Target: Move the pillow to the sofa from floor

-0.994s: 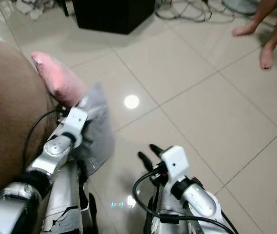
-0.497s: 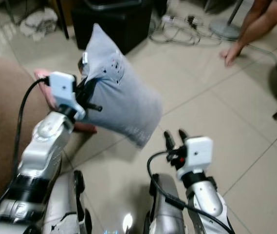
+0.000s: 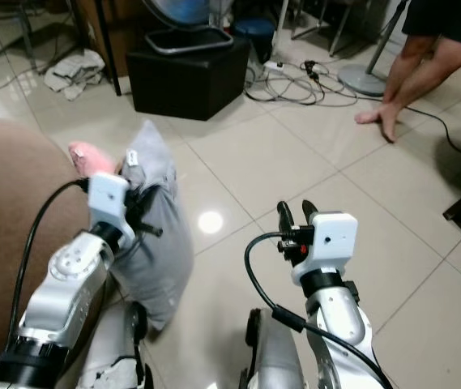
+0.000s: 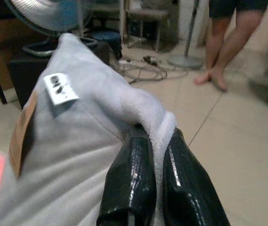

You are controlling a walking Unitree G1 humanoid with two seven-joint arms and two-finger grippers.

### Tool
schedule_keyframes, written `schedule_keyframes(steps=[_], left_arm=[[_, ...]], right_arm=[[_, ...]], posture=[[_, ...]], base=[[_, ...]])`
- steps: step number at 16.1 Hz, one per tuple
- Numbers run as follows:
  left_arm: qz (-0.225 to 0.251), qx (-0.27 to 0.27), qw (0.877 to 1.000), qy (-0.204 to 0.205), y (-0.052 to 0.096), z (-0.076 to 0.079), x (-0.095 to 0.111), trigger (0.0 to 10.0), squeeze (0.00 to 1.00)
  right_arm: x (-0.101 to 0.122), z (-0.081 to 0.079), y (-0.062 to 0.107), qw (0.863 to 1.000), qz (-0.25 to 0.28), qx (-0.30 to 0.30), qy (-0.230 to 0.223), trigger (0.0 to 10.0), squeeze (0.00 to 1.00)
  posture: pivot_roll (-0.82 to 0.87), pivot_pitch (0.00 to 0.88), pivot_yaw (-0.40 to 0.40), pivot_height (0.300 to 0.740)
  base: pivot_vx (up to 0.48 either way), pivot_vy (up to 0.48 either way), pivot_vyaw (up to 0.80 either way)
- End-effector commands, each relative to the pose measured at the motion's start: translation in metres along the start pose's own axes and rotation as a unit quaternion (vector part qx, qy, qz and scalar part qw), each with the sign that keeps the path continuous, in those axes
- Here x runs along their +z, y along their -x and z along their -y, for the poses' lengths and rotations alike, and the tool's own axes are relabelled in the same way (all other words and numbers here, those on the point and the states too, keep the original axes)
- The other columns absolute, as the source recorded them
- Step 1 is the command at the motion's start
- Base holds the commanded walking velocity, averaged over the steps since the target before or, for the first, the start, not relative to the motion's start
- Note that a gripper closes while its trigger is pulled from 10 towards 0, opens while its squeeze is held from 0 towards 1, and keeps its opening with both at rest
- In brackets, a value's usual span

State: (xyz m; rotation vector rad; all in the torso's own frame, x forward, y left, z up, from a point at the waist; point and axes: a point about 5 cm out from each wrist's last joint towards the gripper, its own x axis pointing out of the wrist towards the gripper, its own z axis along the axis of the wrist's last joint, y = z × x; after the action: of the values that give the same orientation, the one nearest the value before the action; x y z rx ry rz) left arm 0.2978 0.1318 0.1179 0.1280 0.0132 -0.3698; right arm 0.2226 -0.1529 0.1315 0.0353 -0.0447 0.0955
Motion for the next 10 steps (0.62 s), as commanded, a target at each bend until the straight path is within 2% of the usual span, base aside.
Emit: schedule_keyframes(steps=[1,3,4,6,8,10], left_arm=[[0.023,-0.021,0.998,-0.046,-0.004,0.009,0.008,10.0,0.00],[0.013,-0.040,0.998,-0.053,-0.004,0.020,-0.001,10.0,0.00],[0.018,-0.054,0.998,-0.037,-0.004,0.025,0.001,10.0,0.00],[0.019,-0.056,0.997,-0.050,-0.003,0.025,0.001,10.0,0.00],[0.021,-0.032,0.997,-0.059,-0.003,0.012,0.002,10.0,0.00],[0.013,0.023,0.998,-0.052,0.003,-0.005,-0.002,10.0,0.00]], right_arm=[[0.004,0.007,0.005,1.000,0.005,-0.019,0.006,10.0,0.00],[0.002,0.016,0.011,0.999,-0.001,-0.039,0.009,10.0,0.00],[-0.002,0.021,0.014,0.998,-0.009,-0.054,0.003,10.0,0.00],[-0.006,0.023,0.013,0.998,-0.016,-0.053,0.010,10.0,0.00],[-0.007,0.021,0.004,0.999,-0.010,-0.040,-0.002,10.0,0.00],[-0.015,0.013,-0.007,1.000,-0.019,-0.007,0.001,10.0,0.00]], posture=[[-0.05,0.023,-0.048,0.665],[-0.06,0.030,-0.050,0.680],[-0.07,0.046,-0.044,0.690],[-0.07,0.051,-0.040,0.705],[-0.02,0.025,-0.080,0.725],[0.00,0.000,-0.074,0.740]], base=[[0.000,0.000,0.00],[0.000,0.000,0.00],[0.000,0.000,0.00],[0.000,0.000,0.00],[0.000,0.000,0.00],[0.000,0.000,0.00]])
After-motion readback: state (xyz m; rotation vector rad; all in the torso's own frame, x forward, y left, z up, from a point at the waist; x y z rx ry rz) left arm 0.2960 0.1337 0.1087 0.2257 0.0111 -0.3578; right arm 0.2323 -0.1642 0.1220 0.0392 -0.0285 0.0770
